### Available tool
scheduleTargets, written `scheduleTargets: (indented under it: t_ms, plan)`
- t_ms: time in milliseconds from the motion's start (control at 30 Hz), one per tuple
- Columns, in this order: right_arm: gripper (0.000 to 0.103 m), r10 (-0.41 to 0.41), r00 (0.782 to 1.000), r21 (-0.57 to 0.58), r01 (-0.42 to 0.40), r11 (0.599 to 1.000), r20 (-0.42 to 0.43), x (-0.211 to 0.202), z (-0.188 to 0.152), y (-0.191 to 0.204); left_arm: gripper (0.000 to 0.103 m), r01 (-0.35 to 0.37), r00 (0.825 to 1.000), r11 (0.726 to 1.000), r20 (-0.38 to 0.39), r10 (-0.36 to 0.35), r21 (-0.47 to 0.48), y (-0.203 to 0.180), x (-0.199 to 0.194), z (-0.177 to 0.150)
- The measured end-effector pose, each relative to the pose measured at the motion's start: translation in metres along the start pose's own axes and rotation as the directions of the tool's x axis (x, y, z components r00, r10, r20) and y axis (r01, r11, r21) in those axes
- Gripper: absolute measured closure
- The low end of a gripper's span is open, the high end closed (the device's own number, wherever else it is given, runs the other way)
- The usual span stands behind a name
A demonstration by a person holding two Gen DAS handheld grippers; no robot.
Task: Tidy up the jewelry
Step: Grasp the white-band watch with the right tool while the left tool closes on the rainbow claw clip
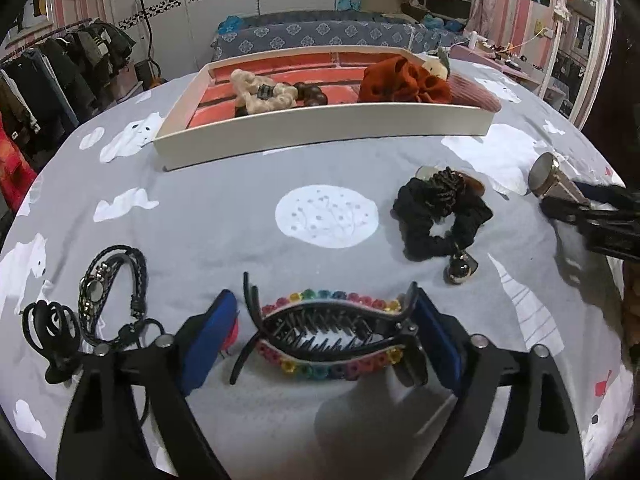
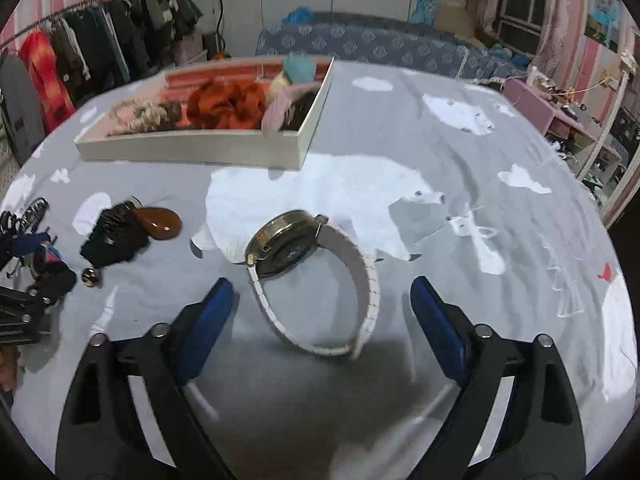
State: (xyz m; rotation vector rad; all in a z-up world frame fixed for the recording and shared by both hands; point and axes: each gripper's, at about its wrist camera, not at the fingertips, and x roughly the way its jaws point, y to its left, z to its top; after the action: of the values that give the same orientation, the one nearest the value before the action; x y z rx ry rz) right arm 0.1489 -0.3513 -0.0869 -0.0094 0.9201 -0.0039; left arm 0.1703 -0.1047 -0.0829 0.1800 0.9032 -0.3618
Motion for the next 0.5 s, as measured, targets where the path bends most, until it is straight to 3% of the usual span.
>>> scheduleTargets:
  t_ms: [233, 500]
  plan:
    - [0.072, 0.024, 0.999, -0.043, -0.023, 0.999, 0.023, -0.004, -0.003, 0.006, 0.026, -0.002, 1.0, 1.0, 0.024, 0.002, 0.004, -0.007, -0.009, -0.006]
    - [0.08, 0.059, 0.994, 0.014, -0.061, 0.998, 0.088, -0.025, -0.006, 0.001, 0.026, -0.024, 0.997, 0.999, 0.074, 0.026, -0.027, -0.001, -0.029, -0.006]
